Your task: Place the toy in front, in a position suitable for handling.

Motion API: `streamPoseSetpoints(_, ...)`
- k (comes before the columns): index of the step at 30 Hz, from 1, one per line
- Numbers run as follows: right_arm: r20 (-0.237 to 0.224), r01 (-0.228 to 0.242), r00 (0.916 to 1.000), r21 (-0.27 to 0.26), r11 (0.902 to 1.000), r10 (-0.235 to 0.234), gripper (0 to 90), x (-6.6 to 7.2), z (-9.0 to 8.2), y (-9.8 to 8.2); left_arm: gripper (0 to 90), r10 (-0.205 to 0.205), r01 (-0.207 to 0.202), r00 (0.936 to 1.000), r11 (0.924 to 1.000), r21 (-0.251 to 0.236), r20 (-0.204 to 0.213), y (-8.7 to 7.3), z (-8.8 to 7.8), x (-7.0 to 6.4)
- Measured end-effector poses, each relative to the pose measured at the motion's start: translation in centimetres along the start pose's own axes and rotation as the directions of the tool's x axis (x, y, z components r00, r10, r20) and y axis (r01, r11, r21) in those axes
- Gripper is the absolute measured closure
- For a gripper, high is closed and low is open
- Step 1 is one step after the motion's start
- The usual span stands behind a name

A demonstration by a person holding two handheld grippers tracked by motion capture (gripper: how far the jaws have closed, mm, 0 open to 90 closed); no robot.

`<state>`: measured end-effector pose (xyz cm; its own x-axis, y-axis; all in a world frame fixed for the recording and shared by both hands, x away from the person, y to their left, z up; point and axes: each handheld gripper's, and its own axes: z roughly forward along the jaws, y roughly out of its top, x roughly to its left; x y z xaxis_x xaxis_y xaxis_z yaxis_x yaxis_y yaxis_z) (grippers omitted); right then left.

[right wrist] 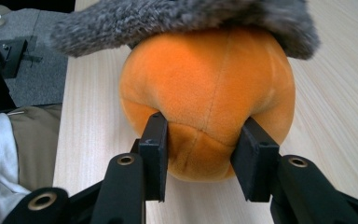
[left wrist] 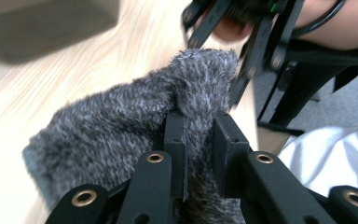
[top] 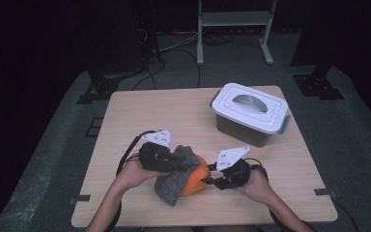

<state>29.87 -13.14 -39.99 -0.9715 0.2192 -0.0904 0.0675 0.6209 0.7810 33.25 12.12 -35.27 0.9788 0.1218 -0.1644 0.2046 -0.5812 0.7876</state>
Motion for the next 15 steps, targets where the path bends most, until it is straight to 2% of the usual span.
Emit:
streamPoseSetpoints(2,0.002,0.019,0.9998,0.01,0.9998,-0.019,58.6,0.4,0.1,0.1,77.2,0.019,-0.019,0.9998,0.9995,0.024,-0.007,0.6,0.5,-0.3)
streamPoseSetpoints(6,0.002,0.021,0.9998,0.02,0.9996,-0.021,58.7,0.2,-0.2,-0.5,77.4,0.016,-0.015,0.9996,0.9992,0.037,-0.022,0.7,0.5,0.0)
streamPoseSetpoints(9,-0.003,0.009,1.0,0.021,0.9997,-0.009,58.6,-0.1,-0.4,-0.9,77.4,-0.017,0.019,0.9988,0.999,0.041,-0.047,-0.2,0.0,0.9)
streamPoseSetpoints(10,-0.006,0.012,0.9999,0.024,0.9996,-0.012,58.5,-0.4,-0.5,-1.1,77.4,-0.047,0.049,0.9972,0.9981,0.037,-0.058,-1.1,-0.5,1.5)
streamPoseSetpoints(11,-0.006,0.012,0.9999,0.024,0.9996,-0.012,58.5,-0.4,-0.5,-1.1,77.4,-0.047,0.049,0.9972,0.9981,0.037,-0.058,-1.1,-0.5,1.5)
streamPoseSetpoints(12,-0.009,-0.002,1.0,0.025,0.9997,0.002,56.2,-0.5,-0.5,-1.2,77.5,-0.076,0.077,0.9958,0.9968,0.02,-0.052,-1.9,-0.7,1.9)
streamPoseSetpoints(13,-0.009,-0.002,1.0,0.025,0.9997,0.002,56.2,-0.5,-0.5,-1.2,77.4,-0.076,0.077,0.9958,0.9968,0.02,-0.052,-1.9,-0.7,1.9)
streamPoseSetpoints(14,-0.015,-0.039,0.9991,0.016,0.9991,0.039,47.2,-0.7,-0.3,-1.1,77.4,-0.082,0.083,0.9953,0.9965,0.011,-0.05,-2.3,-0.7,1.9)
streamPoseSetpoints(15,-0.015,-0.039,0.9991,0.016,0.9991,0.039,47.2,-0.7,-0.3,-1.1,77.4,-0.082,0.083,0.9953,0.9965,0.011,-0.05,-2.3,-0.7,1.9)
